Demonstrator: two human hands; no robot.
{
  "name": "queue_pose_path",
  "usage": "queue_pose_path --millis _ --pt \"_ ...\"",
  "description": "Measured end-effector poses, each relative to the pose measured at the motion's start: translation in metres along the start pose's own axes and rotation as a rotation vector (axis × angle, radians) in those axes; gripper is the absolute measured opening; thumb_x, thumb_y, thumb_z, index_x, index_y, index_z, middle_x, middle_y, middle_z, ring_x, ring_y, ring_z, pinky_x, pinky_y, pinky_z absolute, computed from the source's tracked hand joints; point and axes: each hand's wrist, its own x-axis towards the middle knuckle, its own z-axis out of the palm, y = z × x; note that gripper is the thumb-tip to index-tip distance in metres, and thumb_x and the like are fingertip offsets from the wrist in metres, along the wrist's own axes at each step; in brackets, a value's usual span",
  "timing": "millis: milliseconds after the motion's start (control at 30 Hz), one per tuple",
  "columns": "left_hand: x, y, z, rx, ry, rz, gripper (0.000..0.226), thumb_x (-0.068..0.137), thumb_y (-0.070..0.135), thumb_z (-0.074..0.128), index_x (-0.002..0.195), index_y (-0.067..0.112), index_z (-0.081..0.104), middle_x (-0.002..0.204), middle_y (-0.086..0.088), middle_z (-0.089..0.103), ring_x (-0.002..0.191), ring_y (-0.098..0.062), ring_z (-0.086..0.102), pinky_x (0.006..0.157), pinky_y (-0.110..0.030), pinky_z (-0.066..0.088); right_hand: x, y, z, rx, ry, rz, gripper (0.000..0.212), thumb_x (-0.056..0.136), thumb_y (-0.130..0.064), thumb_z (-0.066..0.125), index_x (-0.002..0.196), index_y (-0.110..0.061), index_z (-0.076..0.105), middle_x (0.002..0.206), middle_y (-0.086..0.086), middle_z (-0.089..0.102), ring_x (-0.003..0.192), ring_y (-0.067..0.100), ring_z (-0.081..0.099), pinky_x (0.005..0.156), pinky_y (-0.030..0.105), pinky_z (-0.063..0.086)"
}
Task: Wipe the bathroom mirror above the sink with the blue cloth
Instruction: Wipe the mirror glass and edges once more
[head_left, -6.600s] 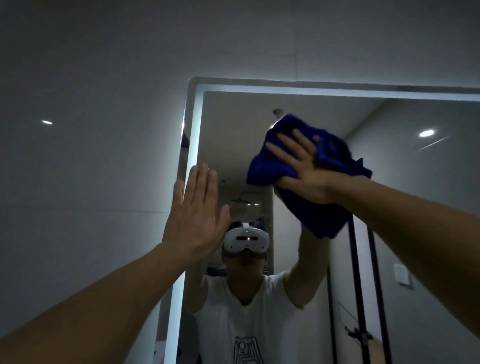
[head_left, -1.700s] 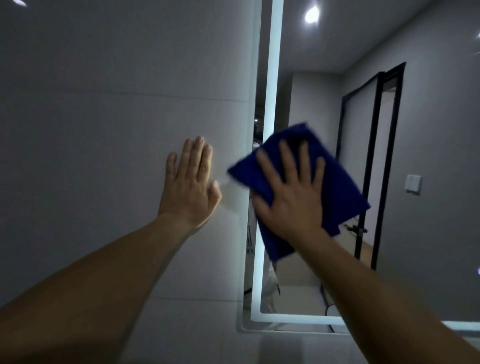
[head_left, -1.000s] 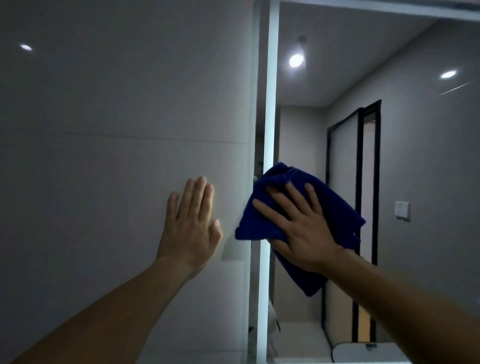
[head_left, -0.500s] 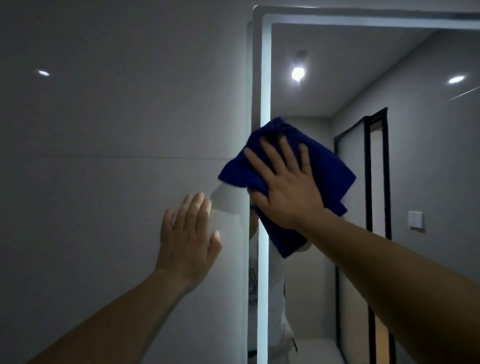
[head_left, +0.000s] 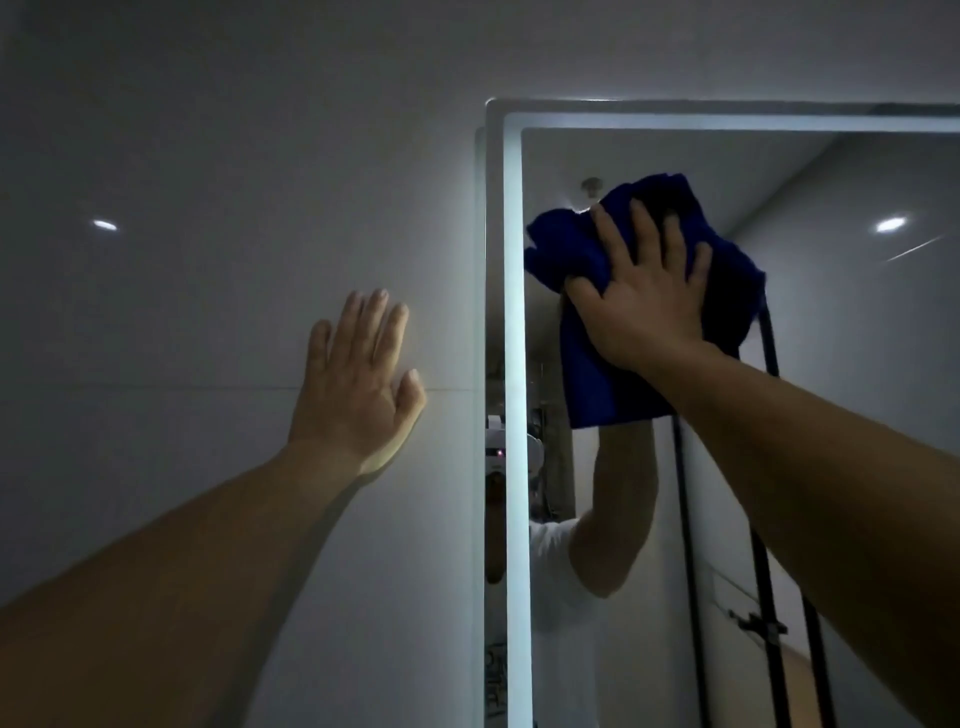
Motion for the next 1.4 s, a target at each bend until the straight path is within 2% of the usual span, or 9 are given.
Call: queue_pose_path --millis 100,300,400,567,800,900,1100,1267,1400 --pt "-0.002 -0.001 0.001 -0.004 -0.019 -0.021 0.071 0.096 0.047 0.017 0.16 0.019 0.005 0.167 -0.007 -0.004 0.153 -0.022 -0.009 0.123 -0.049 0.002 -0.005 -0.035 0.006 -0.001 0.012 0.014 0.07 0.099 -0.056 0.025 0.157 -0.034 -0.007 0.166 0.003 -0.01 0.151 0.032 -0.012 0.117 0.058 -0.013" --pt "-0.002 -0.004 0.004 0.006 -0.031 -0.036 0.074 0.096 0.055 -0.004 0.159 0.018 0.006 0.167 -0.006 -0.003 0.153 -0.023 -0.005 0.123 -0.051 0.008 -0.034 -0.017 0.011 -0.132 -0.116 -0.559 0.066 0.093 -0.063 0.012 0.153 -0.044 -0.008 0.165 -0.007 -0.011 0.15 0.021 -0.019 0.118 0.05 -0.017" --pt "-0.001 -0.003 0.005 0.019 -0.002 -0.021 0.071 0.098 0.049 0.012 0.157 0.012 0.022 0.166 -0.01 0.01 0.153 -0.028 0.009 0.121 -0.053 0.017 0.017 0.017 -0.008 0.026 -0.149 -0.377 0.072 0.086 -0.064 0.02 0.152 -0.047 -0.003 0.165 -0.008 -0.012 0.15 0.02 -0.019 0.117 0.043 -0.021" --pt "-0.001 -0.008 0.011 0.018 0.045 0.01 0.07 0.098 0.049 0.017 0.158 0.013 0.018 0.166 -0.009 0.009 0.153 -0.026 0.009 0.121 -0.051 0.016 0.082 -0.009 -0.02 -0.034 -0.005 0.009 0.071 0.098 -0.057 0.027 0.157 -0.034 -0.006 0.166 0.002 -0.01 0.151 0.03 -0.012 0.118 0.058 -0.01" --pt "-0.002 -0.01 0.015 0.018 0.066 0.026 0.071 0.099 0.054 0.009 0.159 0.015 0.015 0.167 -0.007 0.007 0.154 -0.025 0.007 0.121 -0.046 0.011 0.067 -0.045 -0.009 -0.116 -0.086 -0.534 0.068 0.097 -0.061 0.023 0.155 -0.04 -0.003 0.165 -0.005 -0.008 0.151 0.021 -0.015 0.119 0.049 -0.015" --pt "-0.001 -0.007 0.013 0.01 0.084 0.032 0.07 0.099 0.05 0.018 0.157 0.012 0.023 0.166 -0.01 0.014 0.152 -0.027 0.014 0.118 -0.047 0.015 0.097 -0.01 -0.025 0.044 -0.136 -0.365 0.074 0.092 -0.062 0.031 0.156 -0.04 0.002 0.165 -0.006 -0.009 0.15 0.02 -0.016 0.116 0.041 -0.018" --pt "-0.001 -0.005 0.013 0.014 0.101 0.029 0.07 0.095 0.047 0.029 0.155 0.011 0.028 0.164 -0.011 0.02 0.151 -0.028 0.019 0.115 -0.048 0.017 0.154 -0.014 -0.038 -0.051 0.02 0.058 0.069 0.099 -0.056 0.028 0.157 -0.033 0.0 0.166 0.002 -0.002 0.151 0.03 -0.006 0.119 0.057 -0.005" --pt "0.0 -0.007 0.014 0.044 0.095 0.031 0.069 0.097 0.049 0.027 0.156 0.013 0.027 0.165 -0.009 0.02 0.152 -0.026 0.016 0.114 -0.049 0.016 0.172 -0.091 -0.027 -0.101 -0.009 -0.22 0.063 0.096 -0.053 0.033 0.154 -0.034 0.018 0.159 0.005 0.023 0.146 0.033 0.016 0.118 0.058 0.001" --pt "-0.001 -0.008 0.015 0.042 0.083 0.03 0.067 0.099 0.05 0.02 0.156 0.014 0.027 0.165 -0.008 0.019 0.152 -0.026 0.015 0.115 -0.048 0.016 0.166 -0.111 -0.024 -0.123 -0.043 -0.358 0.059 0.094 -0.049 0.042 0.151 -0.038 0.028 0.156 0.003 0.025 0.144 0.034 0.016 0.117 0.057 0.002"
